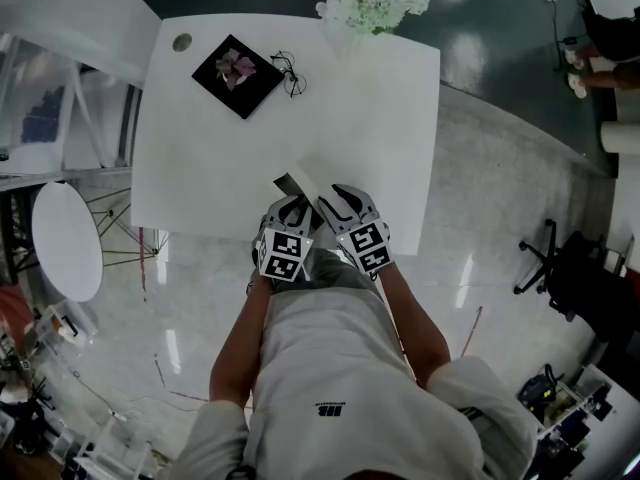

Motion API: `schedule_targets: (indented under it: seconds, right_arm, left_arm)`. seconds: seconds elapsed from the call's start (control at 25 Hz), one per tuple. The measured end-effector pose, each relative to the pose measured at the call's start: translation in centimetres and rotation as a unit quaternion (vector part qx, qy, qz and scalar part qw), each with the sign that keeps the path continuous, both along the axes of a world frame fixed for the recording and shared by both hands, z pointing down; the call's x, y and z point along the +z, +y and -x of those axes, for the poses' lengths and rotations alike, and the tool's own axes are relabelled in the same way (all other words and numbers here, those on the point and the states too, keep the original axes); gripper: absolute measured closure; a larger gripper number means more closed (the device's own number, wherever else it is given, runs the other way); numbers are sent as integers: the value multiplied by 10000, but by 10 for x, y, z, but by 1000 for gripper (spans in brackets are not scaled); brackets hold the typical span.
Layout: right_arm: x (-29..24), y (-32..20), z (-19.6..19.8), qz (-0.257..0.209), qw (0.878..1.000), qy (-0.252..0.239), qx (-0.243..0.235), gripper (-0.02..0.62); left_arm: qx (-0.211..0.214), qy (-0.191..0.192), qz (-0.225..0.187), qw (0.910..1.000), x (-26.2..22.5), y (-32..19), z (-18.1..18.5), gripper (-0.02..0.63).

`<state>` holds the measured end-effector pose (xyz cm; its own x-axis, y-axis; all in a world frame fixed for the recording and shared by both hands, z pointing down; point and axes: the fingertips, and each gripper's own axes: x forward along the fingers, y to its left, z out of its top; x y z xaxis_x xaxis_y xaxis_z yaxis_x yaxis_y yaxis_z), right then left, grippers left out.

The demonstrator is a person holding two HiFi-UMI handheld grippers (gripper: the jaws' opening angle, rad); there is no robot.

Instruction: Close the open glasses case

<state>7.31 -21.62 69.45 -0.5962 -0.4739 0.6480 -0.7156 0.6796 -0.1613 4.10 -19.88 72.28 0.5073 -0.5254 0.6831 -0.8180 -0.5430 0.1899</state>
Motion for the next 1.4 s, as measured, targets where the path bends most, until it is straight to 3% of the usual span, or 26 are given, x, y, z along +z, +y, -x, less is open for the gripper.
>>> schedule_targets:
  seconds: [1.4]
  right_arm:
    - [5,28,31,-12,9987,57,-503,442]
  left_arm:
    - [-385,-208,194,9989,17,31,28,531]
